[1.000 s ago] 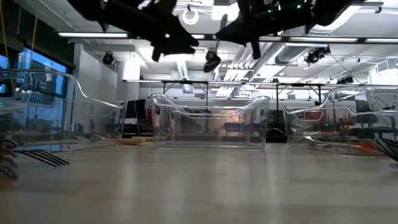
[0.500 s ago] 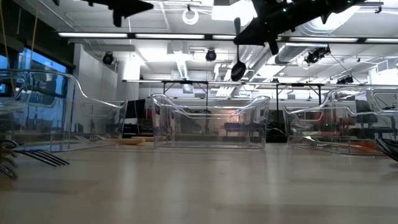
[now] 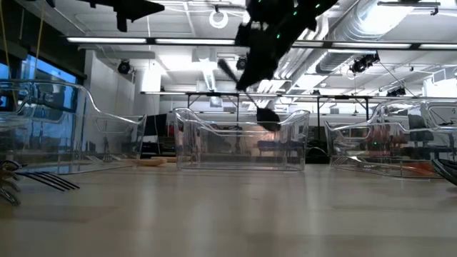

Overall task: Sort silverware by color (type)
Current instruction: Put the blue spoon into the middle transparent bin

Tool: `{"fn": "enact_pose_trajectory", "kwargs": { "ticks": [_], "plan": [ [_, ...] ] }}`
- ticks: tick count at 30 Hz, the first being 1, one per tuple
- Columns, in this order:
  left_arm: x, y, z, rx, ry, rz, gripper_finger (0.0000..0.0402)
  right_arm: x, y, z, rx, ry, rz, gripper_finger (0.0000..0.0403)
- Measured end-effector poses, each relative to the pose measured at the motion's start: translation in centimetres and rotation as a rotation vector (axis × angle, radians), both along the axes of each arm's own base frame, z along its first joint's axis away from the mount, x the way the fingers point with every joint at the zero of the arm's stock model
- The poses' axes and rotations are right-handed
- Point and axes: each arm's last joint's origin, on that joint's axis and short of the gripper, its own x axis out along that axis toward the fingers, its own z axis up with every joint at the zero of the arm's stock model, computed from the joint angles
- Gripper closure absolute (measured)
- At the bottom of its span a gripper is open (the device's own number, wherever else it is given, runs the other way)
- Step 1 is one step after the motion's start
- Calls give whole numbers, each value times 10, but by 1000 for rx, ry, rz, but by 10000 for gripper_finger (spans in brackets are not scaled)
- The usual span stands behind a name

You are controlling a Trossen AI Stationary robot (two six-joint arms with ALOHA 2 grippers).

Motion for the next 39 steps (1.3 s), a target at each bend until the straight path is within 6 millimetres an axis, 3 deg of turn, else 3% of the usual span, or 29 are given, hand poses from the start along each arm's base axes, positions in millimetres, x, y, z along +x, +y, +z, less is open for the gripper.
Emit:
{"fn": "enact_pose_trajectory", "kwargs": {
  "ticks": [7, 14, 21, 30, 34, 39],
  "plan": [
    [0, 0, 0, -1, 0, 7, 255, 21, -6, -42, 29, 119, 74, 403],
    [0, 0, 0, -1, -1, 9, 255, 30, -6, -70, 64, 184, 90, 403],
    [0, 0, 0, -1, -1, 9, 255, 35, -7, -88, 82, 216, 86, 403],
    [0, 0, 0, -1, -1, 9, 255, 38, -7, -95, 104, 219, 58, 402],
    [0, 0, 0, -1, -1, 9, 255, 38, -7, -95, 127, 216, 25, 369],
    [0, 0, 0, -1, -1, 9, 255, 39, -4, -95, 126, 217, 34, 281]
  ]
}}
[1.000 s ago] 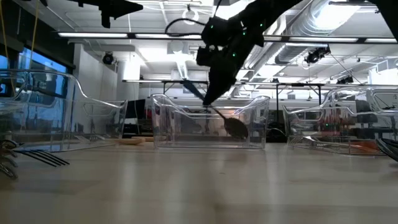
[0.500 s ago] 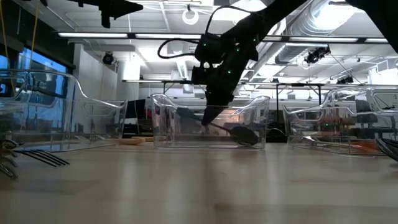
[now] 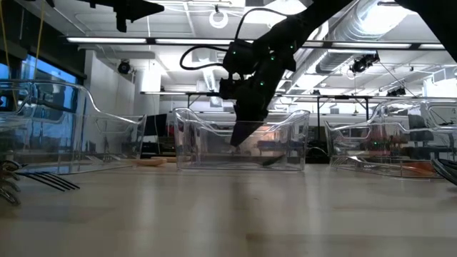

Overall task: Sort silverware by color (type)
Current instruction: Put the blue spoon into the middle transparent bin

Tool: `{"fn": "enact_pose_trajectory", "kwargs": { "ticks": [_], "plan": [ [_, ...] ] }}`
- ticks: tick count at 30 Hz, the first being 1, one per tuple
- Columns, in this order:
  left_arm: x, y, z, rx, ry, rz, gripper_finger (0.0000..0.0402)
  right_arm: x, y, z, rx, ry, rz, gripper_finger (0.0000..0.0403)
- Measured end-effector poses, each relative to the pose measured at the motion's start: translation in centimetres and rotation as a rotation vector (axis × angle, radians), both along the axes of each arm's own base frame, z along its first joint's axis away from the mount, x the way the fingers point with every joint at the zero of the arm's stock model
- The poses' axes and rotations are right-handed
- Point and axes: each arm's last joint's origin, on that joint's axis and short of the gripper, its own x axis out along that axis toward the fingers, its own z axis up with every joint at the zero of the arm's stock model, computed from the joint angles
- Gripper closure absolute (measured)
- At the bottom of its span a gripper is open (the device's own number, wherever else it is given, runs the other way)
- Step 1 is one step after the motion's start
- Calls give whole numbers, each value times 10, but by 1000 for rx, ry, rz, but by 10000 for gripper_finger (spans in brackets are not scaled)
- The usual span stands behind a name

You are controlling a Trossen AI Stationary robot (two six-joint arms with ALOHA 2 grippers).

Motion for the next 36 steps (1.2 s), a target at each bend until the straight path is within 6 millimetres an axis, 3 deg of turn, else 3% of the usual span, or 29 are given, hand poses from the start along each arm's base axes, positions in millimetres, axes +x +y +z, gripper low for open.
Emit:
{"fn": "enact_pose_trajectory", "kwargs": {
  "ticks": [4, 7, 11, 16, 19, 27, 31, 36],
  "plan": [
    [0, 0, 0, 0, 0, 0, 255, -1, 2, 2, -1, 1, 7, 223],
    [0, 0, 0, 0, 0, 0, 255, -5, 4, 16, -3, -20, 6, 202],
    [0, 0, 0, 1, 0, 0, 255, -18, 9, 54, 17, -98, 9, 197],
    [0, 0, -2, 0, 20, -5, 255, -48, 18, 105, 16, -201, -14, 197],
    [0, 0, -2, -5, 19, -7, 255, -71, 26, 120, 28, -304, -67, 196],
    [1, -2, -2, 1, 26, -69, 255, -122, 64, 115, 157, -785, -199, 196],
    [2, -3, -4, 9, 49, -123, 255, -133, 80, 112, 88, -953, -124, 196],
    [2, -3, -5, 37, 70, -123, 255, -135, 90, 109, 1, -1001, -23, 196]
  ]
}}
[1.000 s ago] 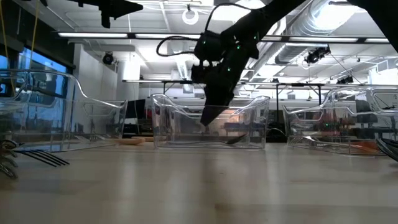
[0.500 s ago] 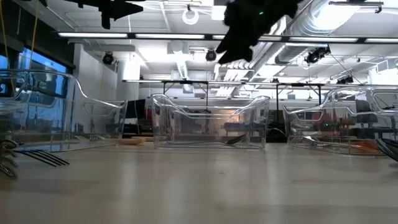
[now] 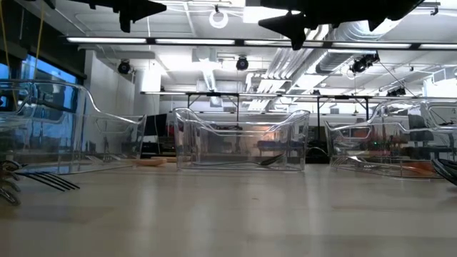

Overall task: Sort silverware by color (type)
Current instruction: Put the blue spoon into the middle transparent bin

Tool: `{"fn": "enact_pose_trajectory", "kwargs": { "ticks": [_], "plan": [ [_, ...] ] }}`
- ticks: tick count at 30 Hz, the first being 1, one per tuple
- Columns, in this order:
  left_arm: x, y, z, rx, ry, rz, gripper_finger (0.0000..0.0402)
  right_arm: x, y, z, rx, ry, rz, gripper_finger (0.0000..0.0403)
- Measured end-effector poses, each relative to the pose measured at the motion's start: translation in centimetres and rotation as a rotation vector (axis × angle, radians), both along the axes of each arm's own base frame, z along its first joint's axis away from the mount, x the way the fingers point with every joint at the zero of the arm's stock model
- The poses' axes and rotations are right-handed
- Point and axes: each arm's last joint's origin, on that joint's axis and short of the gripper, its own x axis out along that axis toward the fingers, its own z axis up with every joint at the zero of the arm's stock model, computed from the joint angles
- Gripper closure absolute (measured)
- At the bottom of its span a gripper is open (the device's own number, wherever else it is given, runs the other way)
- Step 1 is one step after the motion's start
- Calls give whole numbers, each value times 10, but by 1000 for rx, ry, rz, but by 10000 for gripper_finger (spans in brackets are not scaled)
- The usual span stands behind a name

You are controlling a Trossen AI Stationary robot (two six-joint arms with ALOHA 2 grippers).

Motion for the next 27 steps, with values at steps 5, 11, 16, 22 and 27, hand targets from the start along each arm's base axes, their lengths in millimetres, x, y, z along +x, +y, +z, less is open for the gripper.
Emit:
{"fn": "enact_pose_trajectory", "kwargs": {
  "ticks": [5, 11, 16, 22, 27],
  "plan": [
    [0, 0, 0, -34, -10, -3, 255, 0, 0, -1, 11, 2, -1, 196],
    [0, 0, -1, -44, -7, -3, 255, 1, 0, -1, 37, 4, -3, 197],
    [1, -3, -1, -68, -11, -39, 255, 1, 0, -1, 33, 3, -3, 196],
    [2, -29, 2, -154, 281, -266, 255, 1, 0, -1, 33, 4, -3, 197],
    [6, -65, 8, -219, 594, -449, 255, 0, -2, -1, 33, 5, -12, 197]
  ]
}}
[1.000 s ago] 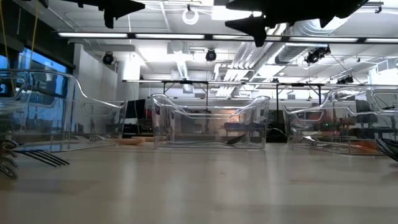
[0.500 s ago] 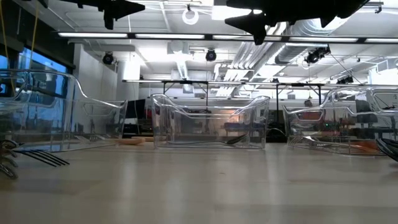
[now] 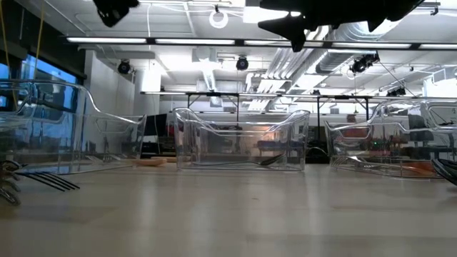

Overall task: Sort silverware by color (type)
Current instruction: Put the blue spoon into the middle transparent bin

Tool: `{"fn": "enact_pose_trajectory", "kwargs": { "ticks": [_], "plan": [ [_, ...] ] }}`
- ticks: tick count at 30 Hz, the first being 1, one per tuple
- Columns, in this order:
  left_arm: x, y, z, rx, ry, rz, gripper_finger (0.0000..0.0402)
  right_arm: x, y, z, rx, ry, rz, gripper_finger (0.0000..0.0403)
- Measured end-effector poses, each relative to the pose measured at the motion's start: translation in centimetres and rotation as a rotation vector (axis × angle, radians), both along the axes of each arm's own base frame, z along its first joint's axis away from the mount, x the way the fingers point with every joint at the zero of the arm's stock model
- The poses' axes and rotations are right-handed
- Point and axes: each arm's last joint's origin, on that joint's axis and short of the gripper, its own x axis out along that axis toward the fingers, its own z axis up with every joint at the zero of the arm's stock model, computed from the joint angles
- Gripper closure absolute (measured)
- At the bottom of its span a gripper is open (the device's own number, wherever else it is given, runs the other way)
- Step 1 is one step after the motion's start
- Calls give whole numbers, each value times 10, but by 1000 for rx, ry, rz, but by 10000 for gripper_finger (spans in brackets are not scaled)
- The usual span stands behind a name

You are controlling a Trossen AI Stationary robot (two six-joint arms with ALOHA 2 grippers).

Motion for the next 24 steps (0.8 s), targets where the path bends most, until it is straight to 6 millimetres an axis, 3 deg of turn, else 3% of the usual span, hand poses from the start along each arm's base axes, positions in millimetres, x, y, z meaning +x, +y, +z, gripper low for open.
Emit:
{"fn": "enact_pose_trajectory", "kwargs": {
  "ticks": [5, 9, 14, 19, 24],
  "plan": [
    [14, -53, -15, 54, 196, -245, 255, -1, -4, 0, 1, 4, -15, 197],
    [19, -100, -42, 127, 341, -392, 255, -1, -7, -1, 5, 13, -27, 197],
    [22, -149, -81, 199, 502, -430, 255, -2, -10, -2, 5, 22, -38, 197],
    [24, -182, -122, 230, 631, -410, 255, -2, -14, -4, 7, 44, -54, 197],
    [31, -200, -148, 205, 668, -365, 255, -3, -18, -5, 10, 56, -68, 197]
  ]
}}
